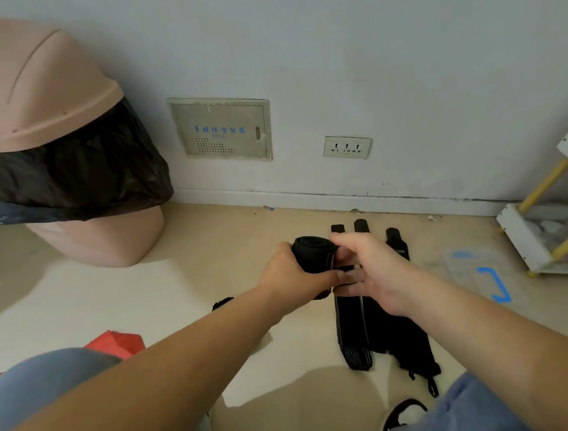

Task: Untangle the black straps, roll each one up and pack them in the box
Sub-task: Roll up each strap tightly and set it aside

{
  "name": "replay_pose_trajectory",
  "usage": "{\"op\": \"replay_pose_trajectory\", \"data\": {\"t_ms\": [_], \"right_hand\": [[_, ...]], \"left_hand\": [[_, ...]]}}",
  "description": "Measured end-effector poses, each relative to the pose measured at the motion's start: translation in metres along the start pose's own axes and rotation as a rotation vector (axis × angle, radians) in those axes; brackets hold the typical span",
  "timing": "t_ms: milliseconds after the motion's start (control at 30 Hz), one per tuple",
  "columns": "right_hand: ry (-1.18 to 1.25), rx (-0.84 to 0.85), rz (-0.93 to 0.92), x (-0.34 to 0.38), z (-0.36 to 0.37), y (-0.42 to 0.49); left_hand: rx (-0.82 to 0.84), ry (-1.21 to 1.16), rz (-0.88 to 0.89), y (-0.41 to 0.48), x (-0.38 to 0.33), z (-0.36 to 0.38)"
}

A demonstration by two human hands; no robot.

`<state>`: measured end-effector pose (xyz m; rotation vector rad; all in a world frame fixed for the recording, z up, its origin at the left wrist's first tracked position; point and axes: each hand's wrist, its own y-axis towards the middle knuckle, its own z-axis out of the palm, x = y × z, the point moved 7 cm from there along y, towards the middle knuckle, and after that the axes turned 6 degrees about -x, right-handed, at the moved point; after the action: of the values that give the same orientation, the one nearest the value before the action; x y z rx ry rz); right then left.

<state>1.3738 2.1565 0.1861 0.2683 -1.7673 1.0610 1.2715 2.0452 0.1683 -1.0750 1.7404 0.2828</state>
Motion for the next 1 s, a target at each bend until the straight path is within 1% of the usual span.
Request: {"op": "replay_pose_trajectory", "data": {"t_ms": [100, 167, 233, 333, 400, 567, 667, 733, 800, 867, 1000], "right_hand": [[-0.172, -0.014, 0.022, -0.015, -0.003, 0.003], [-0.284, 0.014, 0.039, -0.026, -0.002, 0.01], [-0.401, 0.08, 0.072, -0.037, 0.005, 0.019], [-0.547, 0.172, 0.133, -0.057, 0.019, 0.034], [-0.6, 0.191, 0.142, -0.065, 0.028, 0.049], [-0.62, 0.1, 0.126, -0.079, 0.054, 0.099], [-0.553, 0.066, 0.13, -0.09, 0.074, 0.132], [-0.507, 0.086, 0.141, -0.099, 0.089, 0.155], [-0.48, 0.112, 0.153, -0.112, 0.101, 0.177], [-0.468, 0.103, 0.164, -0.127, 0.108, 0.2], [-0.4, 0.006, 0.243, -0.163, 0.111, 0.24]], "left_hand": [[0.022, 0.042, -0.004, 0.005, 0.028, 0.013], [0.026, 0.185, -0.02, 0.008, 0.048, 0.016], [0.026, 0.281, -0.068, 0.01, 0.068, 0.017], [0.07, 0.289, -0.157, 0.013, 0.098, 0.024], [0.09, 0.255, -0.207, 0.019, 0.117, 0.027], [0.095, 0.189, -0.27, 0.052, 0.156, 0.032], [0.117, 0.24, -0.314, 0.083, 0.179, 0.031], [0.109, 0.311, -0.335, 0.108, 0.196, 0.031], [0.069, 0.394, -0.323, 0.132, 0.21, 0.032], [0.037, 0.434, -0.291, 0.156, 0.222, 0.034], [0.036, 0.546, -0.2, 0.197, 0.241, 0.04]]}}
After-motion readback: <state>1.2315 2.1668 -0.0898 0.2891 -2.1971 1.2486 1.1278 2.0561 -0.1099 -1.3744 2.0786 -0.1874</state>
